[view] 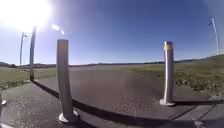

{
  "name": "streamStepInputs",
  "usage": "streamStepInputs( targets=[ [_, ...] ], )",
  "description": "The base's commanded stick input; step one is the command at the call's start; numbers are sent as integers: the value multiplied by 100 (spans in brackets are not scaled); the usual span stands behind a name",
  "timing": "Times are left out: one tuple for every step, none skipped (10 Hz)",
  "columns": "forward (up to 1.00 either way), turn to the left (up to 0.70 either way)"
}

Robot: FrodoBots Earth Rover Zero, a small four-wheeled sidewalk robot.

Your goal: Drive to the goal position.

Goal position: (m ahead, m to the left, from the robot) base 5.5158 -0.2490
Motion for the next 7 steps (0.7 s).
streamStepInputs(
  targets=[
    [0, 0],
    [100, 0],
    [100, 0],
    [100, 0],
    [100, 0],
    [100, 0],
    [100, 0]
  ],
)
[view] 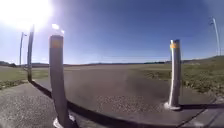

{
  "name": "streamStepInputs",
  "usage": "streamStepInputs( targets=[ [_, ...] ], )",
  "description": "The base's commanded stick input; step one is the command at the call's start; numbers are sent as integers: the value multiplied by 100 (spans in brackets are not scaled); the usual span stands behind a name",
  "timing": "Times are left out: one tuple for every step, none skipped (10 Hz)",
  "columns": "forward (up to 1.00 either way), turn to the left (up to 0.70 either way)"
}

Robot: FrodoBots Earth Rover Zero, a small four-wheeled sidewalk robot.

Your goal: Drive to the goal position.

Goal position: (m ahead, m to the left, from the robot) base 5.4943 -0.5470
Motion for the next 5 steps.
streamStepInputs(
  targets=[
    [100, 0],
    [100, 0],
    [100, 0],
    [100, 0],
    [100, 0]
  ],
)
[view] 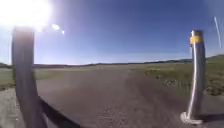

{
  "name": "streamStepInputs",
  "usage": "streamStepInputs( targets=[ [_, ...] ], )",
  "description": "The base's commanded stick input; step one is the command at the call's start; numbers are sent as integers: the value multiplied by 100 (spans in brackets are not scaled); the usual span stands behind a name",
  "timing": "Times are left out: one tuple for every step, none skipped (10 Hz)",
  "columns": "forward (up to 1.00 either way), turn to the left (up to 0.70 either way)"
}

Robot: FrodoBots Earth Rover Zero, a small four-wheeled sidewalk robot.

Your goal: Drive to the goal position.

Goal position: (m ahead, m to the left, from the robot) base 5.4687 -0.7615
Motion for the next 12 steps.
streamStepInputs(
  targets=[
    [100, 0],
    [100, 0],
    [100, 0],
    [100, 0],
    [100, 0],
    [100, 0],
    [100, 14],
    [100, 30],
    [100, 40],
    [100, 40],
    [100, 3],
    [100, 1]
  ],
)
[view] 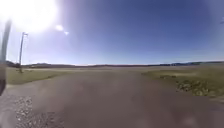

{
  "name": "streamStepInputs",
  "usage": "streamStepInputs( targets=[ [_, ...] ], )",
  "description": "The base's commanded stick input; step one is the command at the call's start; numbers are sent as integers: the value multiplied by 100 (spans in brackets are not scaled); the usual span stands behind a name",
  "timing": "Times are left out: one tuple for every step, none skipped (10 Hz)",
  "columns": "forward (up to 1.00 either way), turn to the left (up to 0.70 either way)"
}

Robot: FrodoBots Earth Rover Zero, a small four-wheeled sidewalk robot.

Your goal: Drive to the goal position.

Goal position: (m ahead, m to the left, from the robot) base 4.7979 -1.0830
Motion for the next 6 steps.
streamStepInputs(
  targets=[
    [100, 0],
    [100, 0],
    [100, 0],
    [100, 0],
    [100, 0],
    [100, 0]
  ],
)
